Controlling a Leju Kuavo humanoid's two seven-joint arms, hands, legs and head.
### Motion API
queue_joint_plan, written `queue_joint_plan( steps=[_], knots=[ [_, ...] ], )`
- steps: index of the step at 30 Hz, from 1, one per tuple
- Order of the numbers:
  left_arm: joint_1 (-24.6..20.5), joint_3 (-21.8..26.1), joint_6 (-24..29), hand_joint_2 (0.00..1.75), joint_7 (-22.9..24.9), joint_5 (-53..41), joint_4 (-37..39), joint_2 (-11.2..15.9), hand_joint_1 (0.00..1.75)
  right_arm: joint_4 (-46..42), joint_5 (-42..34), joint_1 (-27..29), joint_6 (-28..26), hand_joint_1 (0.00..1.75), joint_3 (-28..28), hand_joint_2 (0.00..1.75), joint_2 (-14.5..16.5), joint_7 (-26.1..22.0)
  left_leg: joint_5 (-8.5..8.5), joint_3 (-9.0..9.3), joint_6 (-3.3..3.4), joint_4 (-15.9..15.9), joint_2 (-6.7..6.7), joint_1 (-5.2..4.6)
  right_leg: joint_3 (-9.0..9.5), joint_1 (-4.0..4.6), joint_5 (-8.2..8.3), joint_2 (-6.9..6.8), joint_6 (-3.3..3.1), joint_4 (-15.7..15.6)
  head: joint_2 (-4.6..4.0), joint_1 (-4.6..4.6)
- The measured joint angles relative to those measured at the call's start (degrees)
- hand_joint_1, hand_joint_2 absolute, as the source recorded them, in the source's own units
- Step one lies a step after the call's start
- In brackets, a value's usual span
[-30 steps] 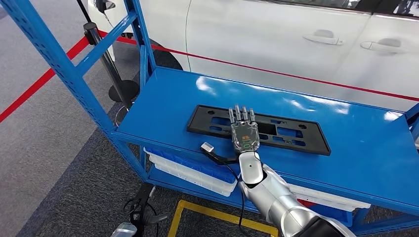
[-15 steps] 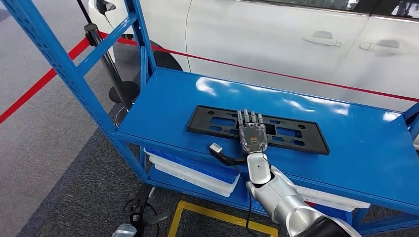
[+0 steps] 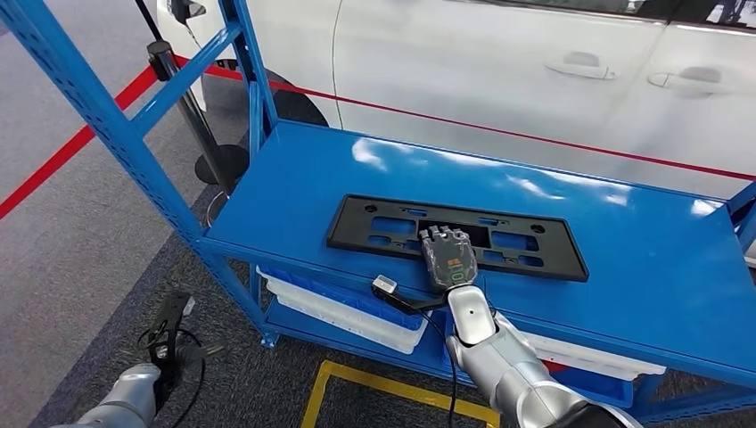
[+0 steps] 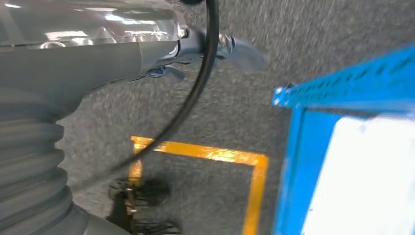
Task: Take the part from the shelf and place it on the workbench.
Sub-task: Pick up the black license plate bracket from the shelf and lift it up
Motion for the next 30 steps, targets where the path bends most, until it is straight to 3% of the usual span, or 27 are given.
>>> queue_joint_plan(
  steps=[5, 7, 9, 11, 15, 19, 24, 30],
  knots=[
    [0.59, 0.01, 0.9, 1.75, -1.09, 1.68, 0.01, 0.72, 0.0, -3.96, -0.72, 2.22, -0.85, 1.75, -1.44, 1.75, 0.6, -4.42, -0.02, -0.14, 0.0, 0.01, 0.11, 0.02, -0.14, -0.02, 0.01, 0.17, 0.0, 0.01, 0.0, 0.03],
    [0.88, 0.01, 1.02, 1.75, -1.9, 2.84, 0.0, 1.3, 0.0, -7.75, -5.33, 3.77, -0.59, 1.75, -2.63, 1.75, 1.23, -10.17, -0.03, -0.2, 0.0, 0.01, 0.12, 0.02, -0.23, -0.03, 0.01, 0.2, 0.0, 0.01, 0.0, 0.01],
    [1.58, -0.02, 0.83, 1.75, -3.02, 4.42, 0.0, 1.88, 0.0, -13.74, -17.43, 5.41, 2.48, 1.75, -3.78, 1.75, 2.07, -19.56, -0.03, -0.25, 0.0, 0.01, 0.13, 0.02, -0.29, -0.01, 0.01, 0.22, -0.01, 0.01, 0.0, 0.01],
    [2.58, -0.08, 0.49, 1.75, -4.0, 5.8, 0.0, 2.57, 0.0, -22.0, -32.83, 6.79, 8.84, 1.75, -4.36, 1.75, 2.58, -28.04, -0.03, -0.26, 0.0, 0.0, 0.16, 0.02, -0.34, 0.0, 0.01, 0.25, -0.01, 0.01, 0.0, 0.01],
    [4.37, -0.3, 0.79, 1.75, -5.13, 7.03, 0.0, 4.19, 0.0, -38.6, -56.65, 8.05, 22.07, 1.75, -4.73, 1.75, 2.66, -35.17, -0.03, -0.28, 0.0, 0.0, 0.16, 0.02, -0.38, 0.02, 0.01, 0.25, -0.01, 0.01, 0.0, 0.02],
    [5.46, -0.87, 2.42, 1.75, -6.33, 7.05, 0.0, 5.37, 0.0, -54.3, -73.9, 8.89, 31.8, 1.75, -6.14, 1.75, 2.29, -37.35, -0.01, -0.37, -0.01, 0.02, 0.12, -0.03, -0.43, 0.01, 0.01, 0.17, -0.01, 0.01, 0.0, 0.02],
    [6.09, -1.25, 2.91, 1.75, -6.37, 7.21, 0.0, 6.18, 0.0, -66.6, -82.26, 8.92, 37.21, 1.75, -8.62, 1.75, 1.78, -37.33, -0.02, -0.41, 0.0, 0.03, 0.1, -0.03, -0.44, -0.01, 0.01, 0.15, -0.01, 0.0, 0.0, 0.02],
    [6.73, -1.25, 3.37, 1.75, -7.72, 8.63, 0.0, 6.95, 0.0, -73.64, -95.53, 7.59, 44.71, 1.75, -13.01, 1.75, 0.77, -33.86, -0.03, -0.44, 0.01, 0.03, 0.1, -0.06, -0.46, -0.1, 0.01, 0.15, -0.01, -0.02, 0.0, 0.02]
  ],
)
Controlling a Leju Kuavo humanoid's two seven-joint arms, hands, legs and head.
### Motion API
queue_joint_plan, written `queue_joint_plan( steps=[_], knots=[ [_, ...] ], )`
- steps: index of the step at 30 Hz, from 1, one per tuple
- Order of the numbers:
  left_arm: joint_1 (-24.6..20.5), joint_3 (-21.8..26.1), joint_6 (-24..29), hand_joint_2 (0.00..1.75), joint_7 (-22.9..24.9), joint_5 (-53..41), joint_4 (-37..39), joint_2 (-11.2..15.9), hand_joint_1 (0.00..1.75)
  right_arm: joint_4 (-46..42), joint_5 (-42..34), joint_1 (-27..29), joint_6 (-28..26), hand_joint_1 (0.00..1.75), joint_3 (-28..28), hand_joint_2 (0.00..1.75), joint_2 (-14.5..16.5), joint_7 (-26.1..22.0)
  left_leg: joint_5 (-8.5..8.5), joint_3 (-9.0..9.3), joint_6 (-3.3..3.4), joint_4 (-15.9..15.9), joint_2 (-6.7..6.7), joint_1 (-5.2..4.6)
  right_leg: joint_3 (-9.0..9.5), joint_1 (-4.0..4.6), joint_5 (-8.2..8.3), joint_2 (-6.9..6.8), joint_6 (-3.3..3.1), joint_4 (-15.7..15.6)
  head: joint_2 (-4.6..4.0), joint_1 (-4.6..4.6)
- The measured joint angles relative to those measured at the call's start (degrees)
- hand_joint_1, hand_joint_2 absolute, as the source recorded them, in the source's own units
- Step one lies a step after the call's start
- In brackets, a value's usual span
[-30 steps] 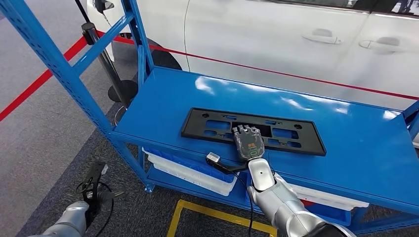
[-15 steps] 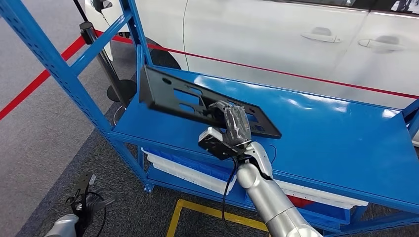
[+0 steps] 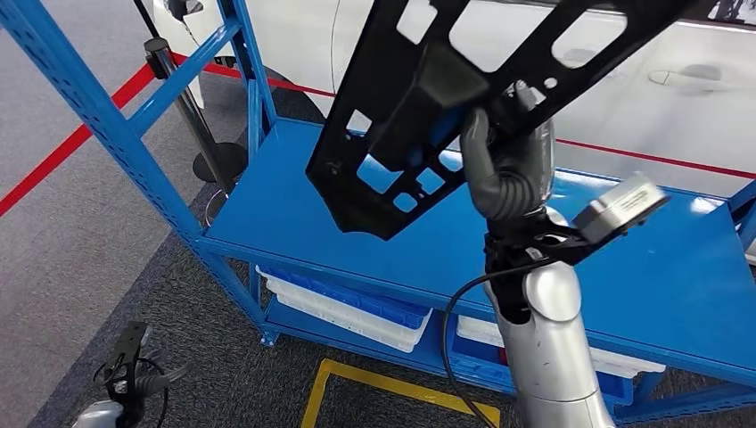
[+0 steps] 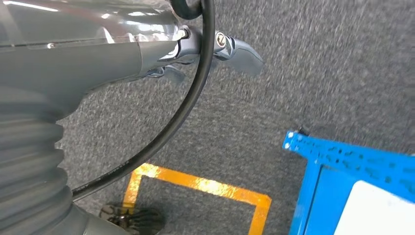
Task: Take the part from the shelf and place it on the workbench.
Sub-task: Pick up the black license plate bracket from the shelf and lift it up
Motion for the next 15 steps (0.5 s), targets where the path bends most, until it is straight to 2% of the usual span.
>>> queue_joint_plan(
  steps=[5, 10, 15],
  knots=[
    [1.33, 0.25, -4.54, 1.75, -2.75, 3.5, 0.0, 0.66, 0.0, -0.25, -7.6, -0.67, 6.69, 1.75, -3.5, 1.75, -2.07, 1.53, 0.0, 0.0, 0.0, 0.0, 0.01, -0.02, 0.0, -0.01, 0.0, 0.01, 0.0, 0.0, 0.0, 0.0],
    [2.89, 1.34, -7.1, 1.75, -4.4, 6.2, 0.0, 1.15, 0.0, 1.0, -8.32, 0.29, 9.18, 1.75, -5.24, 1.75, -4.26, 0.25, 0.0, -0.04, 0.0, -0.01, -0.01, -0.02, -0.03, 0.01, 0.0, -0.04, 0.0, 0.0, -0.01, 0.01],
    [3.72, 2.14, -8.29, 1.75, -4.09, 7.08, 0.0, 1.63, 0.0, 2.23, -8.07, 1.51, 10.11, 1.75, -5.59, 1.75, -5.21, -0.58, 0.0, -0.09, 0.0, -0.01, -0.01, -0.01, -0.09, 0.01, 0.0, -0.03, 0.0, 0.02, -0.01, 0.0]
  ],
)
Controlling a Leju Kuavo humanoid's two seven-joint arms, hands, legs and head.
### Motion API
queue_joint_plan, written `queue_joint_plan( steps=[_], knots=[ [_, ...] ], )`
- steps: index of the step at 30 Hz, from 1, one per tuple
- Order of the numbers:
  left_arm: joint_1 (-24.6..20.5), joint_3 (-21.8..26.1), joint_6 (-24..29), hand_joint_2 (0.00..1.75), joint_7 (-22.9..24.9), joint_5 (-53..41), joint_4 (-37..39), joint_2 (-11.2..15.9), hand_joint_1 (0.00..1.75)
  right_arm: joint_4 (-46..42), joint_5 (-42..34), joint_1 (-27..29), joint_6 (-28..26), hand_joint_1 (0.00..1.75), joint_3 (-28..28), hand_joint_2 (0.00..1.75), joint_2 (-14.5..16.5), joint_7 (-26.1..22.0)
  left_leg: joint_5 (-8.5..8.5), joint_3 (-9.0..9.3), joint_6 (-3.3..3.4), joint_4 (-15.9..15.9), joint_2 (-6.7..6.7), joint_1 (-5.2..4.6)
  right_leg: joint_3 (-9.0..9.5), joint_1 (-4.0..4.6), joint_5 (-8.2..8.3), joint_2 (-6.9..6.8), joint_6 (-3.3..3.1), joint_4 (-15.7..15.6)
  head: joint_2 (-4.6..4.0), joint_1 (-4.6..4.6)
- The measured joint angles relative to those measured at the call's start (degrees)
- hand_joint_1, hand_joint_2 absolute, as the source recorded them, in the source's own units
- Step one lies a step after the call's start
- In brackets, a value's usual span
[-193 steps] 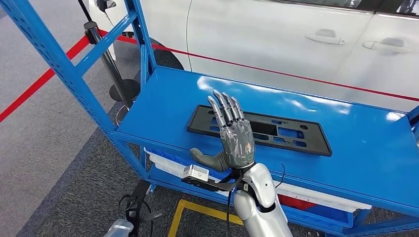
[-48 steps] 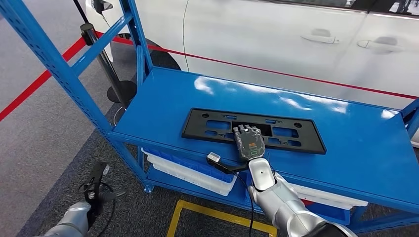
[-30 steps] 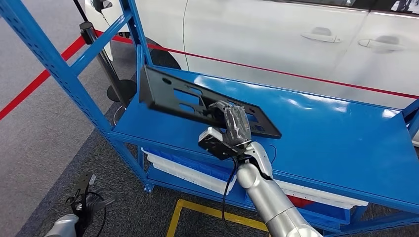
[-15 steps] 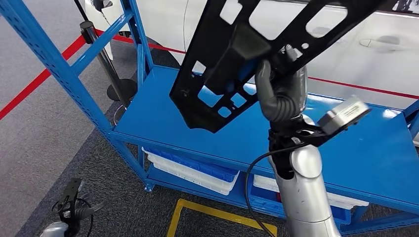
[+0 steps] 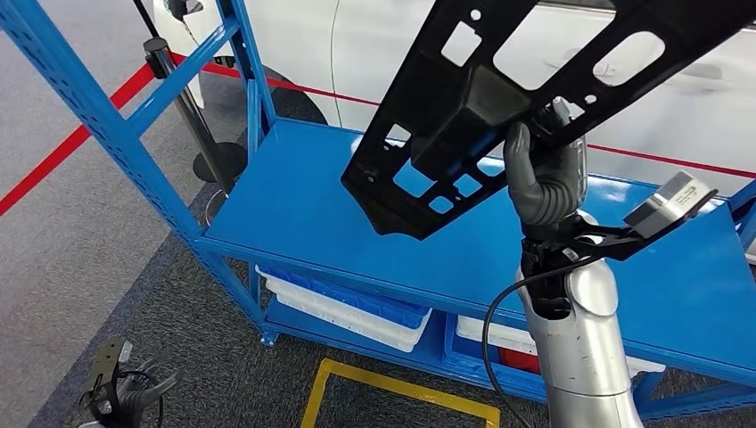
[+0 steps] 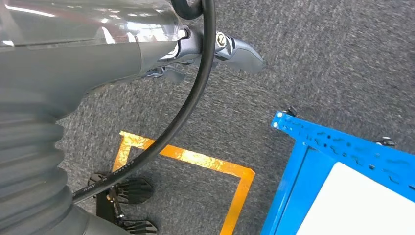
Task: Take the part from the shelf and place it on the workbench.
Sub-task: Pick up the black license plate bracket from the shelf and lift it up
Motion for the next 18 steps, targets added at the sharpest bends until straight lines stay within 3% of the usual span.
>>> queue_joint_plan(
  steps=[18],
  knots=[
    [2.12, 1.78, -3.03, 1.75, -0.14, 3.73, 0.0, 0.99, 0.0, 1.23, -1.64, 1.68, 1.42, 1.75, 0.07, 1.75, -0.2, -1.2, 0.0, -0.03, 0.0, 0.0, -0.01, -0.01, 0.0, -0.01, 0.0, -0.03, 0.0, 0.0, 0.01, 0.01]
  ],
)
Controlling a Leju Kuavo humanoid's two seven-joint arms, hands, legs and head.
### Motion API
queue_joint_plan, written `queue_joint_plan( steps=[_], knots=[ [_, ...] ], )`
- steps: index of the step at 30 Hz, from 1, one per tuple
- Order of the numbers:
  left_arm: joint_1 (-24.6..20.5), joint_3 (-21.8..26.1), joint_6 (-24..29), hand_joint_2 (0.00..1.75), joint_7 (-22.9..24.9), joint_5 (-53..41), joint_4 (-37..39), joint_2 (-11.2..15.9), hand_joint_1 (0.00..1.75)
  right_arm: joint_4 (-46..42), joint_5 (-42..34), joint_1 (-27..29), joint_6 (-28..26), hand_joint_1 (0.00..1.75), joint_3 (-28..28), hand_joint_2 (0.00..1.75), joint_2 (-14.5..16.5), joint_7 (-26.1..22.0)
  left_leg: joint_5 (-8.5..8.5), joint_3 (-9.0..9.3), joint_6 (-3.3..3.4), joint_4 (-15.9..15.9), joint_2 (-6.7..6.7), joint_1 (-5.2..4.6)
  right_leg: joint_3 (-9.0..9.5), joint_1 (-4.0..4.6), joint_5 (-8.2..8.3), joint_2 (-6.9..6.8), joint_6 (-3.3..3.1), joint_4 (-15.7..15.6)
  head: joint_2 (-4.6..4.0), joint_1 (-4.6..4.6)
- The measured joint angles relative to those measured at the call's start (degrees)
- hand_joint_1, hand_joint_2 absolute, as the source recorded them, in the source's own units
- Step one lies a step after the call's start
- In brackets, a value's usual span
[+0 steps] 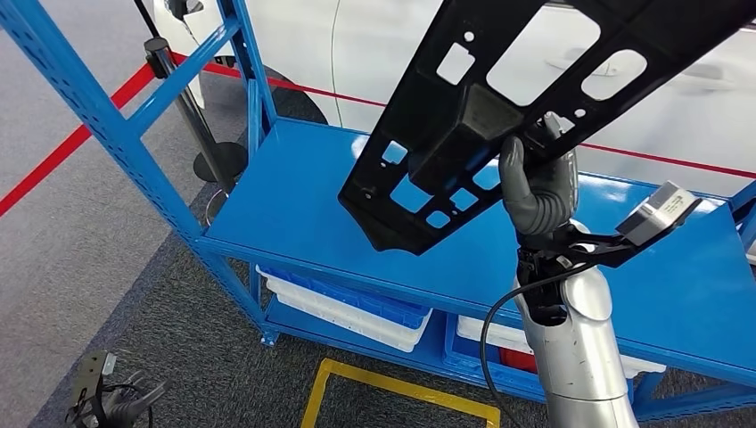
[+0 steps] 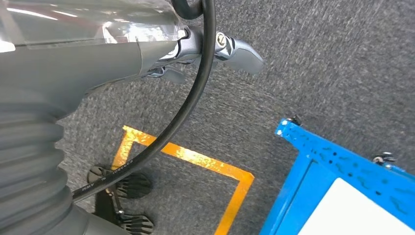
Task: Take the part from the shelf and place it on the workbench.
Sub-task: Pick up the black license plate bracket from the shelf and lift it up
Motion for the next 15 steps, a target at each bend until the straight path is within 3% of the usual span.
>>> queue_joint_plan(
  steps=[5, 8, 10, 11, 13, 14, 15],
  knots=[
    [0.84, 0.54, -1.71, 1.75, -0.54, 1.17, 0.0, 0.36, 0.0, -1.23, 0.1, 1.28, 0.15, 1.75, 0.42, 1.75, 0.22, -0.72, -0.14, -0.13, 0.23, 0.3, -0.01, -0.11, -0.01, -0.15, 0.11, -0.03, 0.16, -0.11, 0.0, -0.02],
    [1.74, 0.75, -2.49, 1.75, -0.59, 1.35, 0.0, 1.25, 0.0, -1.51, 0.99, 2.13, 0.14, 1.75, 1.32, 1.75, 0.64, -1.15, 0.34, -0.04, 0.67, -0.04, 0.05, 0.09, 0.0, -0.15, 0.3, 0.01, 0.57, -0.23, 0.0, -0.05],
    [2.19, 0.87, -2.72, 1.75, -0.58, 1.47, 0.0, 1.67, 0.0, -1.55, 1.99, 2.46, -0.05, 1.75, 1.88, 1.75, 0.83, -1.47, 1.22, 0.19, 1.24, -1.08, 0.21, 0.48, -0.53, -0.08, -0.92, 0.01, 0.96, 0.9, -0.01, 0.0],
    [2.39, 0.91, -2.86, 1.75, -0.58, 1.51, 0.0, 1.84, 0.0, -1.52, 2.32, 2.57, -0.17, 1.75, 2.14, 1.75, 0.87, -1.64, 1.59, 0.21, 1.48, -1.52, 0.29, 0.68, -1.44, -0.11, -2.47, 0.01, 1.11, 2.96, 0.0, 0.08],
    [2.98, 0.96, -3.23, 1.75, -0.65, 1.48, 0.0, 2.1, 0.0, -1.32, 2.74, 3.01, -0.37, 1.75, 2.64, 1.75, 0.89, -1.88, 1.83, -0.16, 1.65, -1.52, 0.35, 0.64, -4.5, -0.37, -6.21, 0.0, 1.45, 10.0, 0.0, 0.18],
    [3.37, 0.96, -3.4, 1.75, -0.78, 1.3, 0.0, 2.24, 0.0, -1.1, 2.9, 3.33, -0.49, 1.75, 2.92, 1.75, 0.9, -1.93, 1.85, -0.38, 1.61, -1.37, 0.35, 0.65, -5.91, -0.53, -7.35, -0.01, 1.62, 13.31, 0.0, 0.19],
    [3.77, 0.96, -3.54, 1.75, -0.95, 1.06, 0.0, 2.39, 0.0, -0.84, 3.07, 3.65, -0.65, 1.75, 3.23, 1.75, 0.9, -1.96, 1.84, -0.58, 1.55, -1.17, 0.34, 0.69, -6.6, -0.69, -7.43, -0.04, 1.77, 15.05, 0.0, 0.19]
  ],
)
